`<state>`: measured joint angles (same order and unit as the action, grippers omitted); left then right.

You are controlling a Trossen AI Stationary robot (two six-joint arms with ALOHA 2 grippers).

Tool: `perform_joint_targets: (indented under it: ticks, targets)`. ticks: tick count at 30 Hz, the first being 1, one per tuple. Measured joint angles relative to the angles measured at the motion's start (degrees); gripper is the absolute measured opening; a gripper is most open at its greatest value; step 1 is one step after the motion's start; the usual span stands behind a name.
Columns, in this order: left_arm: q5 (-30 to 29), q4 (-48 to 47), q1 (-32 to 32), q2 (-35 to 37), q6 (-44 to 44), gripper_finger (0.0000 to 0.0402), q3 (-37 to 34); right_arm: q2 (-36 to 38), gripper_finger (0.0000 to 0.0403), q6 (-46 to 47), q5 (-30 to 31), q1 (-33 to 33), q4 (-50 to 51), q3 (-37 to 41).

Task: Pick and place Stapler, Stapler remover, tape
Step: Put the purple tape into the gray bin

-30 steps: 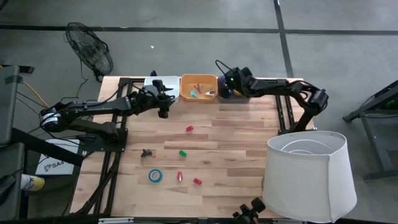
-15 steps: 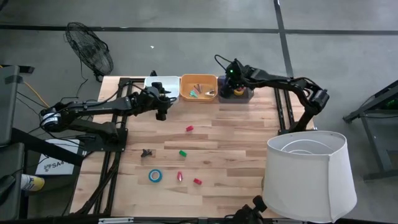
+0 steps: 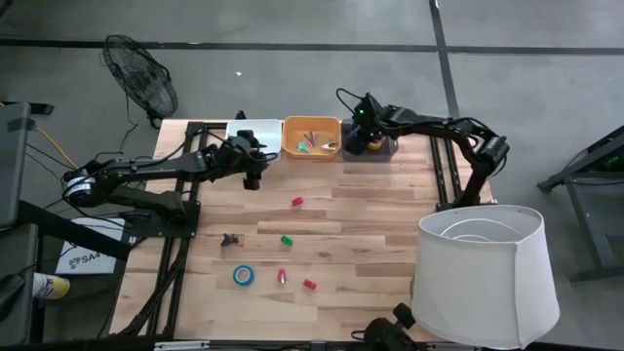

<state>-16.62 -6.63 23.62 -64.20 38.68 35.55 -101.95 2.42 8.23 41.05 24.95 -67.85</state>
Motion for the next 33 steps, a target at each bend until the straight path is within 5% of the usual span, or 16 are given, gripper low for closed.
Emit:
perform_joint_targets:
  ticks: [8, 33]
  targets:
    - [0.0, 0.0, 0.0, 0.0, -0.3, 0.0280, 0.0, 0.0, 0.0071, -0.1, -0.2, 0.2, -0.8, 0.0]
    - [1.2, -1.1, 0.0, 0.0, -0.7, 0.0280, 0.0, 0.0, 0.0081, 0.2, -2.7, 0.2, -1.2, 0.0]
